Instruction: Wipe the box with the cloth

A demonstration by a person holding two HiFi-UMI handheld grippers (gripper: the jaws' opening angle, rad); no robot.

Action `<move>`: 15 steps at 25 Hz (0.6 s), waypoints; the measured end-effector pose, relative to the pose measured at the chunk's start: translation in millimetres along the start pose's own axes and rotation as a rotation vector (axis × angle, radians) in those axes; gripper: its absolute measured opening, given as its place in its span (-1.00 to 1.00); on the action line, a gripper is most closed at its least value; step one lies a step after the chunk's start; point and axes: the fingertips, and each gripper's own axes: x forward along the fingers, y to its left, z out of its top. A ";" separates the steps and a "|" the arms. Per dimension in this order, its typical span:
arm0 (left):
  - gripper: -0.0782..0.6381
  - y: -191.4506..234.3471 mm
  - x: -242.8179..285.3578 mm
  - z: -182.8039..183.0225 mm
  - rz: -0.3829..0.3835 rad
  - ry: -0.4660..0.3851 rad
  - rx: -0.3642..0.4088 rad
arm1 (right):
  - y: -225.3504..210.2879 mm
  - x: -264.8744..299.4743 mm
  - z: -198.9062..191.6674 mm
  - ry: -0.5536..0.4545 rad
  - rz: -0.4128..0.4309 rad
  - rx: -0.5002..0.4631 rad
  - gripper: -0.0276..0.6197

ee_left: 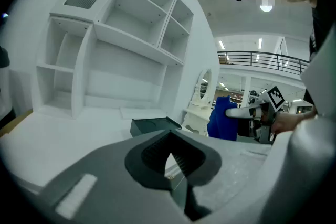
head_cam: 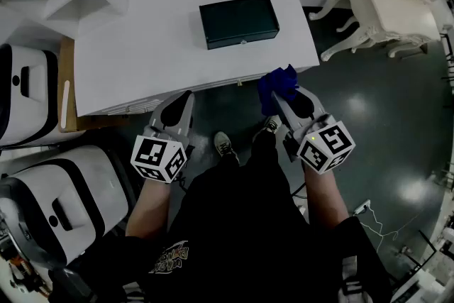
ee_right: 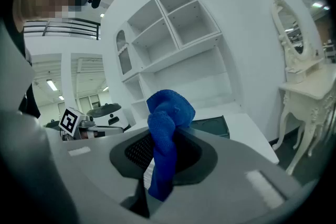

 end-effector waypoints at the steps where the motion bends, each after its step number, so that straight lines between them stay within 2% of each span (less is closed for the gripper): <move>1: -0.78 -1.3 -0.2 -0.1 -0.001 0.001 0.000 | -0.2 -1.8 -0.3 0.001 -0.002 0.000 -0.60; 15: -0.78 -12.2 11.7 -4.2 0.001 0.037 -0.005 | -3.1 -18.4 8.3 -0.025 0.008 -0.022 -0.59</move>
